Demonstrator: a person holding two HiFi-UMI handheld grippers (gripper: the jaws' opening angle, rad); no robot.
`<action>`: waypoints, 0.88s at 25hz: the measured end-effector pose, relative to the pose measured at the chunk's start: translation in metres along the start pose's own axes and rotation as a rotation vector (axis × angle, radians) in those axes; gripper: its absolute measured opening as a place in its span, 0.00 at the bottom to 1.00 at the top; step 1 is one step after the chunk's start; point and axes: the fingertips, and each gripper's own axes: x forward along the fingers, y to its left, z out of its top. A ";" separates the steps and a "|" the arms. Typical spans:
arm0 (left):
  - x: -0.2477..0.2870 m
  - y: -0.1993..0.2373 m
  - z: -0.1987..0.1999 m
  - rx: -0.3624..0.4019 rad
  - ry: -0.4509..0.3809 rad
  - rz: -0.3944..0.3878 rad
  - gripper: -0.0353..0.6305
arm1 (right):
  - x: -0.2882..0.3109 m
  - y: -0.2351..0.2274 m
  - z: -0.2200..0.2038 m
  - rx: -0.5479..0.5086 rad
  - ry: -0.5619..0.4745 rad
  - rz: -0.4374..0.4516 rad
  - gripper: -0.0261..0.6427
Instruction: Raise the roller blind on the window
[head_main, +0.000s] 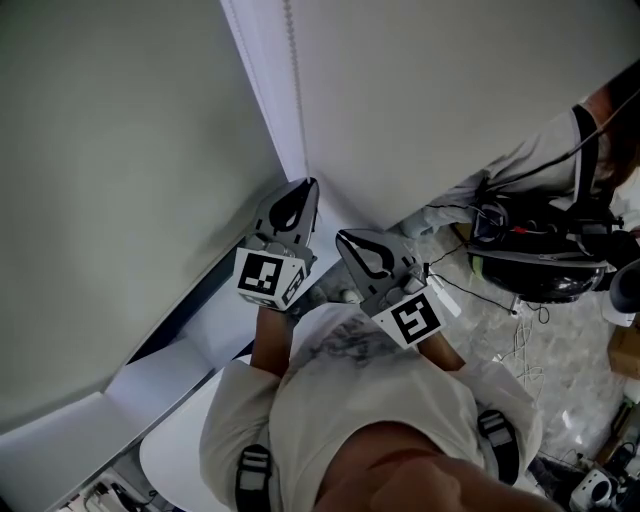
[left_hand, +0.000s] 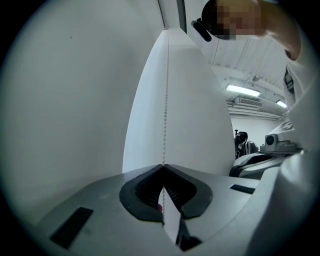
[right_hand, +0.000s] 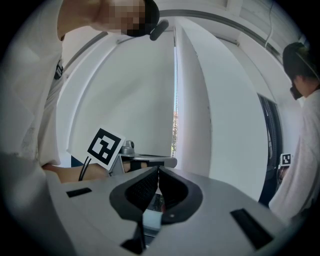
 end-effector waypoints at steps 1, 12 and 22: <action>-0.004 0.000 -0.002 0.000 0.003 0.001 0.06 | 0.001 0.002 -0.001 -0.003 0.000 0.005 0.13; -0.055 0.007 -0.016 -0.049 0.022 0.015 0.06 | 0.027 0.032 0.020 -0.007 -0.016 0.139 0.13; -0.083 -0.002 -0.029 -0.060 0.054 0.048 0.06 | 0.042 0.044 0.076 -0.066 -0.090 0.195 0.24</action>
